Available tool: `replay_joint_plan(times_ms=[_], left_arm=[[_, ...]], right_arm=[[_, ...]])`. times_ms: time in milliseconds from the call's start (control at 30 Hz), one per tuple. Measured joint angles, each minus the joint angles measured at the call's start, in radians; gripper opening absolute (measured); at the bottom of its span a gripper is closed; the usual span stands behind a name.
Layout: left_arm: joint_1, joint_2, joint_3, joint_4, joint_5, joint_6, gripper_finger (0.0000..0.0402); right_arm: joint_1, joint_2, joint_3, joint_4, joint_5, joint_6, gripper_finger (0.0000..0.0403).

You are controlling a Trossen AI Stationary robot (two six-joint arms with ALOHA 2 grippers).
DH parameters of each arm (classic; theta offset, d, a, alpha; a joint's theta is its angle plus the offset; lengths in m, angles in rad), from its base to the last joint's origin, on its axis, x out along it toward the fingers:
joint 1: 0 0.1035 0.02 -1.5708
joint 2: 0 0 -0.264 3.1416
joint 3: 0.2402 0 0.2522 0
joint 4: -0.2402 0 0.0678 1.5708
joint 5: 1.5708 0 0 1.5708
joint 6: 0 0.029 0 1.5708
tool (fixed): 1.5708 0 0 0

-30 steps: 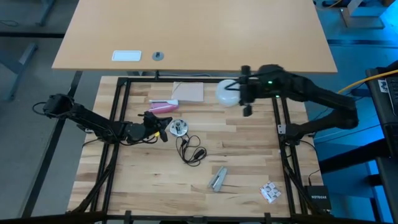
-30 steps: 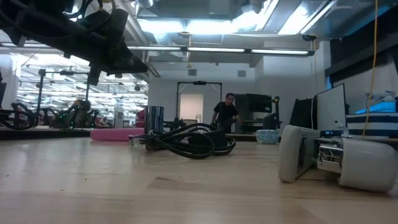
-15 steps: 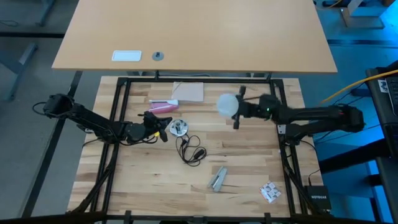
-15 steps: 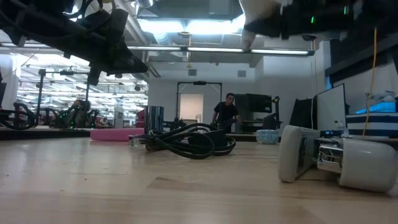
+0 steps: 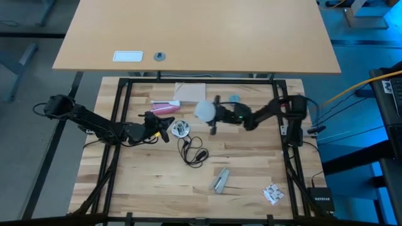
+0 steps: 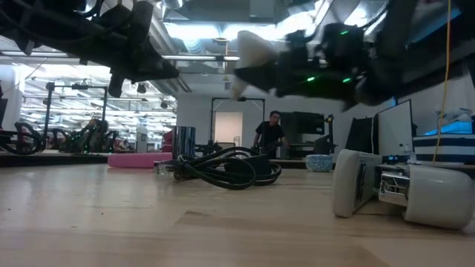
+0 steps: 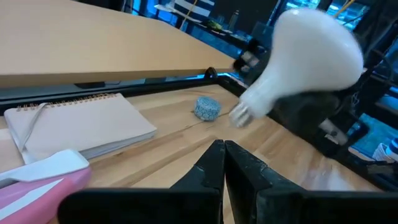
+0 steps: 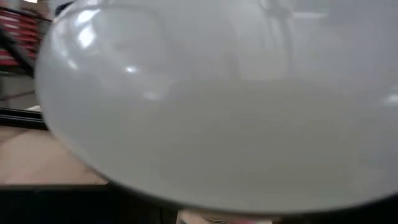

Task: Screw lightbulb
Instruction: Insert light bulb into the lamp

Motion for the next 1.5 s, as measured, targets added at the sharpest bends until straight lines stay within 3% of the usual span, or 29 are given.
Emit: replay_joint_plan(times_ms=[100,267,367,633,867,1333,1500], left_arm=[[0.000,0.000,0.000,0.000,0.000,0.005,0.0004],[-0.017,0.000,0.000,0.000,0.000,0.052,0.0004],[-0.036,0.000,0.000,0.006,0.002,0.083,0.0004],[-0.054,-0.001,0.000,0.069,0.002,0.109,0.0004],[-0.054,-0.001,0.000,0.156,0.001,0.182,0.0004],[-0.054,-0.001,-0.003,0.204,-0.018,0.220,0.0004],[-0.054,-0.013,-0.003,0.249,-0.004,0.336,0.0004]], right_arm=[[0.000,0.078,0.108,-0.001,-0.083,0.038,0.0177],[0.001,0.137,0.204,-0.118,-0.103,0.068,0.0177],[0.000,0.137,0.220,-0.225,-0.107,0.036,0.0177],[0.002,0.137,0.246,-0.247,-0.108,-0.002,0.0177],[0.050,0.137,0.311,-0.395,-0.081,-0.043,0.0177],[0.058,0.135,0.342,-0.463,-0.045,-0.070,0.0177],[0.058,0.133,0.346,-0.467,-0.045,-0.073,0.0177]])
